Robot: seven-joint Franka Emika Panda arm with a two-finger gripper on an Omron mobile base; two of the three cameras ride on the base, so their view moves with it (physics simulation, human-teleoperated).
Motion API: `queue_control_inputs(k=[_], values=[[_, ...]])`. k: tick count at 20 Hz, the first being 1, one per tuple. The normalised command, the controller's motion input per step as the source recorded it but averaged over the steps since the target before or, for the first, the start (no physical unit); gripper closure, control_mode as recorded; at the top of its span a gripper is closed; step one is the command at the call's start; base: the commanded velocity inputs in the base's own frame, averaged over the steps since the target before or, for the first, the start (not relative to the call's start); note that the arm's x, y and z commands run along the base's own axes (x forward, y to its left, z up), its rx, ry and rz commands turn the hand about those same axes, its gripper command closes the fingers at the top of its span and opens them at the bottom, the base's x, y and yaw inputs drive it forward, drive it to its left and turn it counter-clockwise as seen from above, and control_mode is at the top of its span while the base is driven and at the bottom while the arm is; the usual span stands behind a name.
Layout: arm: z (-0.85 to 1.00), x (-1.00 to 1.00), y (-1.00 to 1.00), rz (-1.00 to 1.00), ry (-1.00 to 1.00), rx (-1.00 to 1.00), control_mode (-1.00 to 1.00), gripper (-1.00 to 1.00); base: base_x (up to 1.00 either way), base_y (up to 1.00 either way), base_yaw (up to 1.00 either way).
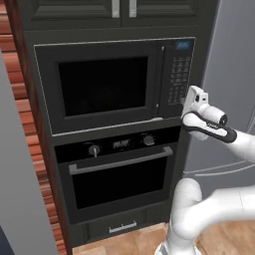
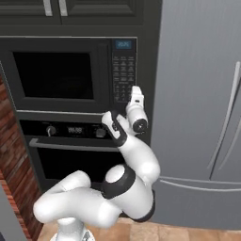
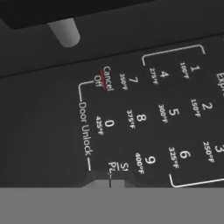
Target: Pick the corn from the sink and place it in the bowl. Then pick the bowl and place it in the microwave. Then close the microwave door and press the start button.
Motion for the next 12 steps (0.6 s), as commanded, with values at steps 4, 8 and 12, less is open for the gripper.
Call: queue_control_inputs(k=[4, 8, 12], values=[[-0.04, 0.37, -0.03, 0.0, 0.0, 0.0, -1.0, 1.0, 0.0, 0.0, 0.0], [0.0, 0.03, 0.0, 0.0, 0.0, 0.02, -1.0, 1.0, 0.0, 0.0, 0.0], [0.0, 0.0, 0.0, 0.0, 0.0, 0.0, -1.0, 1.0, 0.0, 0.0, 0.0]])
